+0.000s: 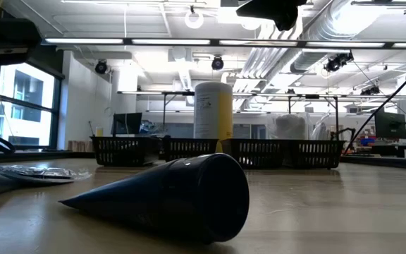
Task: Pick & Place Travel size toiletries
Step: Put the black hairbrush into the left black bin, then put the left blue bottle in the middle right bin
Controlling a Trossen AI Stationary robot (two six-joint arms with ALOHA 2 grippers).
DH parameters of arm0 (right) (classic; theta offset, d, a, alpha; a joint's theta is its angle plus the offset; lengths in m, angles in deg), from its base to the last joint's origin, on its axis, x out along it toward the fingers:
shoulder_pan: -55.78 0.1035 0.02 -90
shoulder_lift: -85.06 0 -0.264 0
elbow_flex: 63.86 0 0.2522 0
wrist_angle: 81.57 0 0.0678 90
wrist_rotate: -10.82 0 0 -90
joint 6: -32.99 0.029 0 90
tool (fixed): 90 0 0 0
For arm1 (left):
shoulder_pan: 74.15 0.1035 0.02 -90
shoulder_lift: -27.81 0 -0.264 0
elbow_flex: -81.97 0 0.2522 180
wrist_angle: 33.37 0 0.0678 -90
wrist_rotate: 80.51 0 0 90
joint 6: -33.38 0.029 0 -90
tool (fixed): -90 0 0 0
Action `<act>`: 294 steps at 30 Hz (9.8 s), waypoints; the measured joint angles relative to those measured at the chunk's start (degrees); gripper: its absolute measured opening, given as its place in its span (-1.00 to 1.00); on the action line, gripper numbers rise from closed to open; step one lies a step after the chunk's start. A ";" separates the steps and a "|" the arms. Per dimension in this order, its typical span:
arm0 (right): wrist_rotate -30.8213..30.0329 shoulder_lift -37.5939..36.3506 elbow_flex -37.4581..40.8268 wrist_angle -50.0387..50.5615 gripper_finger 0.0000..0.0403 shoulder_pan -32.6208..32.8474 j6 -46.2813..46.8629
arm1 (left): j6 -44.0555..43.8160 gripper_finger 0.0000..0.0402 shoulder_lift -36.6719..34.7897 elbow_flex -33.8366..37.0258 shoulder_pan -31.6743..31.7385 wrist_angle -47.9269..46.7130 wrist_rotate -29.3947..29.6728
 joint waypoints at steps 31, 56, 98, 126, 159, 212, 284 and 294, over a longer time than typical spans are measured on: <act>0.01 0.00 0.00 0.00 -0.14 0.00 0.00 | -0.15 -0.88 2.03 0.00 -0.02 -0.03 0.27; 0.02 0.00 0.00 0.00 -0.14 0.00 -0.63 | -3.78 -1.00 2.10 -11.34 0.00 -22.04 4.68; -0.04 0.00 0.00 0.02 -0.14 0.00 -1.07 | -23.47 -1.00 -5.37 -16.94 0.00 -41.79 24.71; -0.19 0.00 0.00 0.01 -0.14 -0.13 -2.58 | -18.01 -1.00 -14.94 -16.92 23.43 -43.40 28.48; -0.15 0.00 0.00 0.02 -0.14 -0.13 -3.63 | 12.76 -1.00 -14.82 -14.12 52.99 -22.13 11.34; 0.02 0.00 0.00 0.04 -0.14 -0.15 -2.31 | 24.58 -0.32 -14.80 -14.12 45.96 -7.60 10.55; 0.15 0.00 0.02 0.02 -0.14 0.00 -2.56 | 32.33 -0.32 -12.02 -14.14 8.03 -5.92 -11.87; 1.62 0.00 0.02 0.02 -0.14 0.00 -2.12 | 32.11 -0.32 -12.02 -14.14 7.87 3.50 -11.96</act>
